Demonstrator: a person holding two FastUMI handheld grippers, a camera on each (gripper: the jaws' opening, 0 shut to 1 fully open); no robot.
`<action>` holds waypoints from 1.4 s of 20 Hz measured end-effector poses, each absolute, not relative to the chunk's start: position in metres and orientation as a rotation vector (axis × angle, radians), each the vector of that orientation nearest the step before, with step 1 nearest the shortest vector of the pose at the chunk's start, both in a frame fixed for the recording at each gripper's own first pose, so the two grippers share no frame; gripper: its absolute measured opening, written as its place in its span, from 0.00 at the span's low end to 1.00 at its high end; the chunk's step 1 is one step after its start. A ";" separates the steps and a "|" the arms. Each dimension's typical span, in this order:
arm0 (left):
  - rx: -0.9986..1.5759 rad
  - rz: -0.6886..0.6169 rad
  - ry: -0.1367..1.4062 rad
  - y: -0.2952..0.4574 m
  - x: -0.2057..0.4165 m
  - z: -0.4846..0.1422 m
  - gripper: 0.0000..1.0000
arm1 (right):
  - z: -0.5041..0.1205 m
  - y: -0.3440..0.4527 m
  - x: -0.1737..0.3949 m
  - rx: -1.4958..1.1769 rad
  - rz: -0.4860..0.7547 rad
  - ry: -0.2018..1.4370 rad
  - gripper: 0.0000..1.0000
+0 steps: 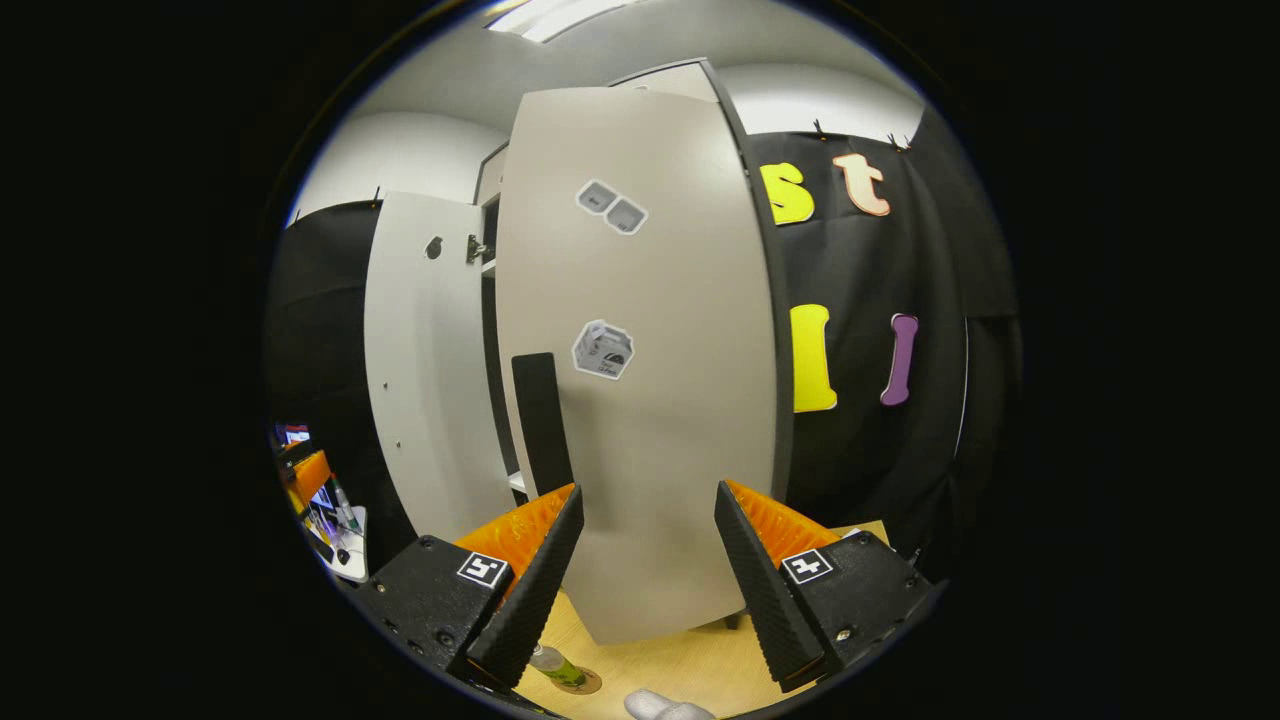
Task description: Grasp the bottle in the cabinet with the left hand and place it on the coaster, then close the right door with the right hand and the left door with the left hand.
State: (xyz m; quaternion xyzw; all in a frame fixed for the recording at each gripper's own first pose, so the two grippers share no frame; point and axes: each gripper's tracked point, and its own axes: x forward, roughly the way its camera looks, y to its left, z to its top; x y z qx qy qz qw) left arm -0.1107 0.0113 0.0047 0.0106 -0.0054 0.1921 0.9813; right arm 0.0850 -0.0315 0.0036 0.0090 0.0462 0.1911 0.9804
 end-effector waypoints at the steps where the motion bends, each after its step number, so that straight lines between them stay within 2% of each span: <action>1: 0.024 0.375 -0.012 0.018 -0.105 0.005 0.94 | 0.004 -0.035 0.082 0.018 0.364 0.089 0.82; 7: 0.030 0.301 -0.047 0.086 -0.066 0.017 0.95 | 0.008 -0.042 0.055 0.011 0.216 0.072 0.82; 17: 0.051 0.306 -0.074 0.242 0.019 0.013 0.95 | -0.018 -0.018 -0.027 -0.017 0.032 0.111 0.82; 25: 0.032 0.243 -0.057 0.247 0.074 0.000 0.96 | -0.028 -0.023 -0.063 0.007 -0.041 0.135 0.82; 26: 0.033 0.241 -0.062 0.246 0.072 0.001 0.91 | -0.028 -0.026 -0.065 0.014 -0.046 0.135 0.82; 28: 0.011 0.231 -0.051 0.244 0.074 -0.002 0.91 | -0.029 -0.030 -0.068 0.020 -0.045 0.138 0.82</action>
